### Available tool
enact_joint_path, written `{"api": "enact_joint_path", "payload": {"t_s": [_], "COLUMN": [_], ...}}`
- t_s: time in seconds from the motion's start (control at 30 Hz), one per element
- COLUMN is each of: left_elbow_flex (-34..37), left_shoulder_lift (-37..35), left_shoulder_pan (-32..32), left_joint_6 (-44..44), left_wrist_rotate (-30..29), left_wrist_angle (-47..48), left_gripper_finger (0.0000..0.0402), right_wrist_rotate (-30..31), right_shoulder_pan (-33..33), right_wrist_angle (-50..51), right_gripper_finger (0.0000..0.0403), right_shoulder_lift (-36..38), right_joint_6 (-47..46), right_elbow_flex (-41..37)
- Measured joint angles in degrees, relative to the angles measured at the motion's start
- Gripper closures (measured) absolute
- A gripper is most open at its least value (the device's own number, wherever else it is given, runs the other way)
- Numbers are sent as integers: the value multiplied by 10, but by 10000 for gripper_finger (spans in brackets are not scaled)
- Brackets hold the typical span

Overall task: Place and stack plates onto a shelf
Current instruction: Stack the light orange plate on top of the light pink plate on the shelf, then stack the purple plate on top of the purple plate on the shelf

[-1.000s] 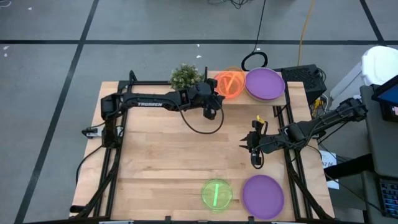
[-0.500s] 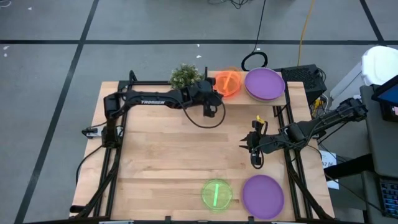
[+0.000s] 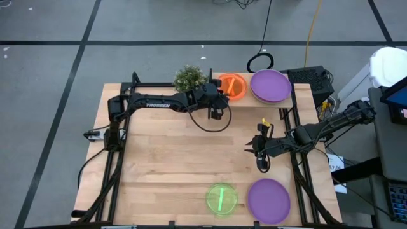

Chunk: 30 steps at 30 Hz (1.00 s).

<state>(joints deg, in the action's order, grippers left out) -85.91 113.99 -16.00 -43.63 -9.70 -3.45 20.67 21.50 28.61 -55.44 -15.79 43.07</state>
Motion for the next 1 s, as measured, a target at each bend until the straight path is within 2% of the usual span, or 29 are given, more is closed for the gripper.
{"api": "enact_joint_path", "payload": {"t_s": [0.3,0.57,0.7,0.9,1.0], "left_elbow_flex": [0,0,0,0,1], "left_shoulder_lift": [-9,-38,-68,-115,-132], "left_shoulder_pan": [13,42,62,103,125], "left_joint_6": [4,52,114,204,234], "left_wrist_rotate": [-40,-60,-69,-66,-7], "left_wrist_angle": [-12,23,93,250,326], "left_gripper_finger": [311,311,311,311,311], "right_wrist_rotate": [0,0,0,0,-18], "right_shoulder_pan": [0,0,0,0,4], "right_wrist_angle": [2,2,0,-3,-5], "right_gripper_finger": [310,310,310,310,310], "right_shoulder_lift": [0,0,0,-1,-7], "right_joint_6": [2,4,-3,-44,-67], "right_elbow_flex": [0,0,0,0,0]}}
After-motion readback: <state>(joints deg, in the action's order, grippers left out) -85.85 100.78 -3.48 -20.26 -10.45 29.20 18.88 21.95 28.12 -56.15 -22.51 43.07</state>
